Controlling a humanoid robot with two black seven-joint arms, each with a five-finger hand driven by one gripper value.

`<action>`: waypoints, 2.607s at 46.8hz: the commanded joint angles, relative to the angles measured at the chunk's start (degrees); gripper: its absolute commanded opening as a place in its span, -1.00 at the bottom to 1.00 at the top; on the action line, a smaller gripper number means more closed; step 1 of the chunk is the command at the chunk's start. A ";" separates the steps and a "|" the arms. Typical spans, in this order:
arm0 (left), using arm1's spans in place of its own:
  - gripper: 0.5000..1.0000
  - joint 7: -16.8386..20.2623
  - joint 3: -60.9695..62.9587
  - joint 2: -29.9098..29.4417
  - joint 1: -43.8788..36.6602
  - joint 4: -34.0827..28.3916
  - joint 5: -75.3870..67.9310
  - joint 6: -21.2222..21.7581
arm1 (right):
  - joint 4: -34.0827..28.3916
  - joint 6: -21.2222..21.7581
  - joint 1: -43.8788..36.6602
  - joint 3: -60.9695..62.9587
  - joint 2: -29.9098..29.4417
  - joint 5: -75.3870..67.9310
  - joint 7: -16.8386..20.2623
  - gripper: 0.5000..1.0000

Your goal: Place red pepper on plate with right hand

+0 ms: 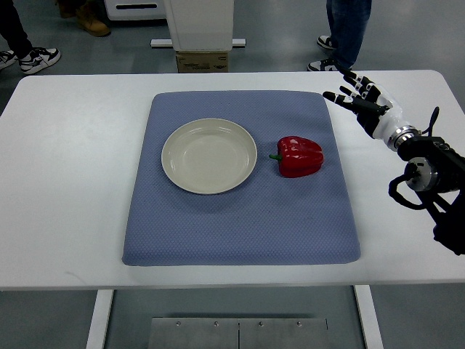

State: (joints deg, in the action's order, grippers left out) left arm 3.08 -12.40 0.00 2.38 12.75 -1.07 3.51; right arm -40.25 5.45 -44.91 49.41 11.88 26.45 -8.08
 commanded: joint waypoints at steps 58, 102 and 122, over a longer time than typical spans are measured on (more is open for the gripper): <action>1.00 0.00 0.01 0.00 -0.79 -0.09 0.10 0.36 | 0.52 0.00 -0.09 -0.02 -0.10 0.00 -0.18 1.00; 1.00 0.00 0.01 0.00 -0.79 -0.09 0.10 0.36 | -1.76 5.10 -2.82 -6.60 3.15 0.70 -1.93 0.99; 1.00 0.00 0.01 0.00 -0.79 -0.09 0.10 0.36 | -5.37 5.10 -11.78 -29.02 8.33 12.12 -11.25 0.99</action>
State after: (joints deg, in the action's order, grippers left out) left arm 3.08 -12.39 0.00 1.58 12.66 -0.95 3.87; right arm -45.61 10.56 -56.21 22.09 20.04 36.47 -18.62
